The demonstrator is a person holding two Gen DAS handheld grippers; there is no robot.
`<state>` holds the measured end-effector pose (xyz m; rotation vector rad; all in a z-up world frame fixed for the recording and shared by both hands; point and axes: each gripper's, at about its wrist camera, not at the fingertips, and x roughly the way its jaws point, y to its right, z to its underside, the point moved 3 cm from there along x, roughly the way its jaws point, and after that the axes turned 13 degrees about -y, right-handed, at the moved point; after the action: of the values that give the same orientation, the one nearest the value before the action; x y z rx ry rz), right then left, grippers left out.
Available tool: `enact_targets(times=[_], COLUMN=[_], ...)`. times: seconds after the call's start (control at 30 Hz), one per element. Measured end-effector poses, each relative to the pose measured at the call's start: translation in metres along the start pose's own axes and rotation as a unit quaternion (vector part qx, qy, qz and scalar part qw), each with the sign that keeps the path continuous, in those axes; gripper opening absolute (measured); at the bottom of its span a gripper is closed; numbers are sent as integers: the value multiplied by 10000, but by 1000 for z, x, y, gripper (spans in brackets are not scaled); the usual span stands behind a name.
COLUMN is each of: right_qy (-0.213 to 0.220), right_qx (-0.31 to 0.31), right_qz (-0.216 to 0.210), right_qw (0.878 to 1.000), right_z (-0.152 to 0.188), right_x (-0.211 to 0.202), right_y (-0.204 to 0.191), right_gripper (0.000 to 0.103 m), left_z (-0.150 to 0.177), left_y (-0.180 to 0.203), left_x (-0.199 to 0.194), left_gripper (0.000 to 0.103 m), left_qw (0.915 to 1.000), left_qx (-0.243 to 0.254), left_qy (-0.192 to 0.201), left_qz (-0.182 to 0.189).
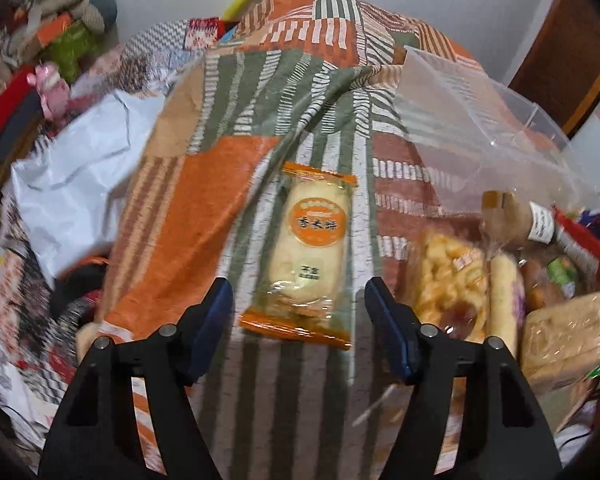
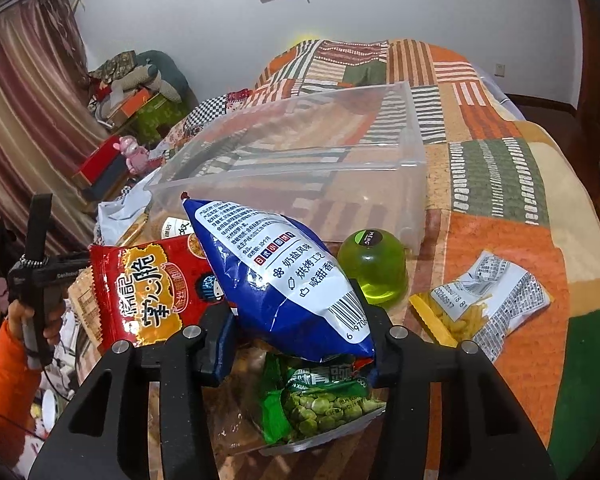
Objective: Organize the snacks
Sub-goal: 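Close the left tool on the rice-cake packet while the right tool holds the blue chip bag, then carry both packets over the clear box and open both tools to drop them in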
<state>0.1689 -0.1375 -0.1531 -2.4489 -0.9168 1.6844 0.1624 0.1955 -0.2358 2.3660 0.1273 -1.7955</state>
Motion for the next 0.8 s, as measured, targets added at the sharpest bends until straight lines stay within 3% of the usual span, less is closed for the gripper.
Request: enact_targets(times=[0.23, 0.27, 0.37, 0.43, 0.6, 0.8], right_qy=[42, 69, 224, 283, 485, 708], right_qx=[86, 85, 42, 28, 39, -7], right_qz=[-59, -61, 16, 0, -107, -116], right_qw=[9999, 9999, 9997, 9996, 9988, 9974], right_z=[-1, -1, -1, -2, -6, -12], right_x=[-3, -4, -12, -16, -31, -45], right_y=[1, 1, -1, -1, -2, -7], right_gripper=[44, 44, 44, 44, 43, 43], left_z=[-24, -29, -34, -35, -29, -26], left_y=[6, 7, 5, 0, -3, 5], left_x=[2, 7, 23, 26, 18, -25], left_gripper=[68, 65, 40, 34, 34, 34], left_qw=[9992, 9993, 9997, 9996, 9995, 9976], left_qx=[265, 305, 191, -20, -148, -128], left_qy=[279, 204, 48, 46, 194, 673], left_qz=[-104, -40, 126, 267, 202, 115])
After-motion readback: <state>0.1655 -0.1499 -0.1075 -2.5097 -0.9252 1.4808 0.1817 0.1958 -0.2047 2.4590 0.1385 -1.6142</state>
